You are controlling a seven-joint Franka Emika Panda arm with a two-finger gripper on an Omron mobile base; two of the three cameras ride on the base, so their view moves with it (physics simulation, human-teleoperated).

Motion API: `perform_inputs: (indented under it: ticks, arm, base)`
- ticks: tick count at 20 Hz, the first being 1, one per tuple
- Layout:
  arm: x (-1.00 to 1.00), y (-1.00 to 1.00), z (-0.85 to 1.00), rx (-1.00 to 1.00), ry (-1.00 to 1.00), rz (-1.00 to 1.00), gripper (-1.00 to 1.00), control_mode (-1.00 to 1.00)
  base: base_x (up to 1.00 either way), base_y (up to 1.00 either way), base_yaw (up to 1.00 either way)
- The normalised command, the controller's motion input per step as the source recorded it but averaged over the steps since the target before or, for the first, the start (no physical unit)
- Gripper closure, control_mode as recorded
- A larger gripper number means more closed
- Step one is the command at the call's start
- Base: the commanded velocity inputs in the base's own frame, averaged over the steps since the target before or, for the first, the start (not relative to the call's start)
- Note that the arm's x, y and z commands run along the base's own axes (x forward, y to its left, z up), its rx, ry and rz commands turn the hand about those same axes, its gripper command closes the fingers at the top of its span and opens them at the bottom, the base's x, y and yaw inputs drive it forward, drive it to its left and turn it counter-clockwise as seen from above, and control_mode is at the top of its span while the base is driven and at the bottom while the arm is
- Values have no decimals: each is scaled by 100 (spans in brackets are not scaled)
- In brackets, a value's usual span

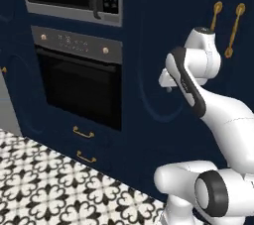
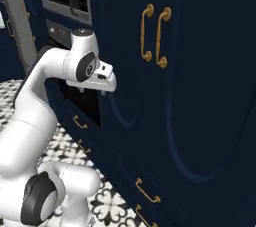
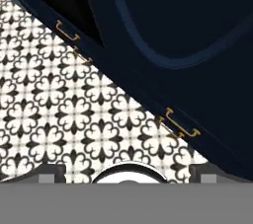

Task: Navigate to the toaster oven.

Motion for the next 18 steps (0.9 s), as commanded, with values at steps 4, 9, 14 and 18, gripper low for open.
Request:
perform_inputs:
  ticks: [4,9,14,18]
  arm:
    - [0,0,0,0,0,0,-100,100]
    - [0,0,0,0,0,0,-100,100]
    - [0,0,0,0,0,0,-100,100]
    - [0,0,0,0,0,0,-100,100]
  base:
    - [-1,10,68]
    - [0,2,72]
    - [1,1,71]
    - [45,0,64]
